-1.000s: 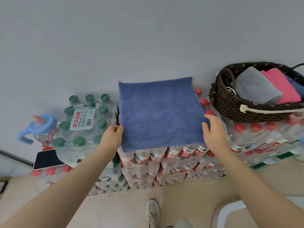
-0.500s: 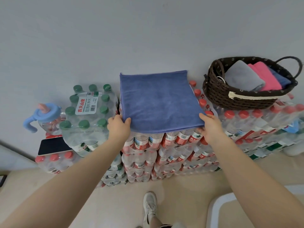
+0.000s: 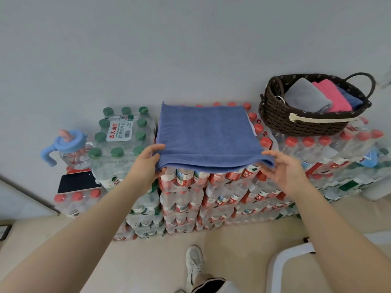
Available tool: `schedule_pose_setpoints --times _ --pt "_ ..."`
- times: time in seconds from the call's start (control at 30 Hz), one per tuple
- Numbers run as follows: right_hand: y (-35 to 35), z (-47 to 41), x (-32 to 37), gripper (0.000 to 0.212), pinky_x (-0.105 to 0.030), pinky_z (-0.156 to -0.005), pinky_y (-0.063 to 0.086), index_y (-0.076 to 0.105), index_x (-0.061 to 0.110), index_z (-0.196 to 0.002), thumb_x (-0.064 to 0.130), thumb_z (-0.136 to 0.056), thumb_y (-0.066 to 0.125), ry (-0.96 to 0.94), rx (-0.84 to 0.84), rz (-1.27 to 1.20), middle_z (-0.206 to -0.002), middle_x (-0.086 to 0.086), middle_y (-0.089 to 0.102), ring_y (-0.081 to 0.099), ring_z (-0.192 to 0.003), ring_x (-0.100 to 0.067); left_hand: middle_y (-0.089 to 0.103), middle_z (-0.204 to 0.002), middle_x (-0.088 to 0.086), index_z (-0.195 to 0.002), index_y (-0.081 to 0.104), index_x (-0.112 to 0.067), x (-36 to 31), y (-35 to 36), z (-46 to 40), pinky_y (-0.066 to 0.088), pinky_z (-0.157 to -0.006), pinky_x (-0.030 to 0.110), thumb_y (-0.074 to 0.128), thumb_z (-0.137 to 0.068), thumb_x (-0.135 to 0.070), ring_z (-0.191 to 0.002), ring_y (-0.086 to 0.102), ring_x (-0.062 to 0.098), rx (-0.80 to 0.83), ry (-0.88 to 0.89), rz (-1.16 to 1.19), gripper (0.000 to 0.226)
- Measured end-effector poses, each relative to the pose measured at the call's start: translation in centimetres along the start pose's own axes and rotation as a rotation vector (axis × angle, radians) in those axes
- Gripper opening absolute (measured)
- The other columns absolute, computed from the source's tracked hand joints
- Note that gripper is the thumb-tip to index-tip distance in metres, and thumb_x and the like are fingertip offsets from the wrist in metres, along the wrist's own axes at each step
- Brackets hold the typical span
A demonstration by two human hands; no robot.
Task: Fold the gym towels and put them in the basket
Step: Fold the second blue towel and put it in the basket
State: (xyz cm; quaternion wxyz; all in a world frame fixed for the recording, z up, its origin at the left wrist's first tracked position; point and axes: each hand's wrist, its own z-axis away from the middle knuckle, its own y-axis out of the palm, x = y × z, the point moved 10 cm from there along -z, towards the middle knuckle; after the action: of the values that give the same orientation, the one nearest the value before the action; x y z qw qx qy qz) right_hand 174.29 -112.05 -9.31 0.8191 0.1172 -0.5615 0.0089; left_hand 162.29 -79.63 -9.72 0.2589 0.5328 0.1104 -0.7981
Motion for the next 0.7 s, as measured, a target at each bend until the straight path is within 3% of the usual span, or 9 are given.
schedule_pose_setpoints --times 0.1,0.2,0.27,0.33,0.4,0.5,0.6,0.7 --pt "-0.1 1.2 0.3 0.035 -0.028 -0.081 0.047 0.058 0.015 -0.11 -0.007 -0.093 0.036 -0.043 0.032 0.137 -0.104 0.001 0.067 0.061 -0.099 -0.009 0.054 -0.09 0.009 -0.085 0.061 -0.006 0.4 1.0 1.3 0.049 -0.049 0.016 0.024 -0.085 0.01 -0.066 0.046 0.016 0.176 -0.094 0.134 0.041" --pt "-0.7 1.8 0.8 0.019 -0.028 -0.085 0.047 0.062 0.019 -0.094 0.002 -0.086 0.058 -0.099 -0.072 0.336 -0.094 0.005 0.067 0.06 -0.09 -0.009 0.06 -0.088 0.007 -0.094 0.059 -0.005 -0.2 1.9 2.4 0.053 -0.057 0.017 0.034 -0.067 0.017 -0.071 0.057 0.016 0.359 -0.074 0.117 0.043" --pt "-1.3 1.8 1.5 0.017 -0.03 -0.085 0.044 0.063 0.023 -0.085 0.007 -0.085 0.061 -0.151 -0.143 0.408 -0.086 0.007 0.065 0.059 -0.083 -0.009 0.062 -0.088 0.005 -0.101 0.058 -0.008 -0.5 1.8 2.3 0.051 -0.059 0.016 0.041 -0.062 0.022 -0.07 0.06 0.013 0.424 -0.041 0.019 0.052" --pt "-1.4 1.4 2.2 0.012 -0.031 -0.087 0.042 0.062 0.022 -0.091 0.011 -0.089 0.058 -0.18 -0.173 0.423 -0.086 0.007 0.063 0.056 -0.084 -0.008 0.058 -0.095 0.009 -0.11 0.056 -0.013 -0.6 1.5 1.8 0.047 -0.069 0.022 0.047 -0.07 0.024 -0.076 0.054 0.019 0.439 -0.004 -0.22 0.055" --pt "-1.1 0.4 2.8 0.013 -0.031 -0.091 0.041 0.062 0.02 -0.1 0.014 -0.09 0.057 -0.198 -0.154 0.46 -0.095 0.002 0.064 0.056 -0.094 -0.013 0.056 -0.098 0.009 -0.112 0.056 -0.02 -2.0 1.1 1.0 0.041 -0.073 0.028 0.055 -0.075 0.015 -0.08 0.05 0.022 0.385 0.114 -0.606 0.051" --pt "-0.2 -1.4 4.2 0.014 -0.031 -0.089 0.04 0.064 0.017 -0.102 0.014 -0.09 0.057 -0.239 -0.088 0.511 -0.103 -0.005 0.064 0.055 -0.102 -0.018 0.058 -0.092 0.001 -0.104 0.062 -0.019 -6.5 2.3 0.2 0.039 -0.065 0.016 0.062 -0.08 -0.003 -0.08 0.054 0.018 0.251 0.441 -1.093 0.028" --pt "0.4 -3.5 6.3 0.015 -0.034 -0.089 0.044 0.065 0.017 -0.091 0.007 -0.09 0.054 -0.27 -0.069 0.404 -0.096 -0.007 0.065 0.057 -0.096 -0.02 0.05 -0.092 0.0 -0.095 0.068 -0.005 -10.5 3.3 -1.2 0.034 -0.066 0.011 0.063 -0.085 -0.014 -0.085 0.05 0.014 0.134 0.615 -1.051 0.015" --pt "2.1 -6.0 8.0 0.024 -0.026 -0.077 0.049 0.064 0.018 -0.087 0.001 -0.091 0.047 -0.263 -0.035 0.255 -0.089 -0.003 0.066 0.062 -0.085 -0.015 0.057 -0.113 -0.005 -0.097 0.07 -0.012 -11.1 3.0 -4.6 0.04 -0.089 0.022 0.065 -0.081 -0.031 -0.102 0.053 0.012 0.163 0.434 -0.706 0.026"
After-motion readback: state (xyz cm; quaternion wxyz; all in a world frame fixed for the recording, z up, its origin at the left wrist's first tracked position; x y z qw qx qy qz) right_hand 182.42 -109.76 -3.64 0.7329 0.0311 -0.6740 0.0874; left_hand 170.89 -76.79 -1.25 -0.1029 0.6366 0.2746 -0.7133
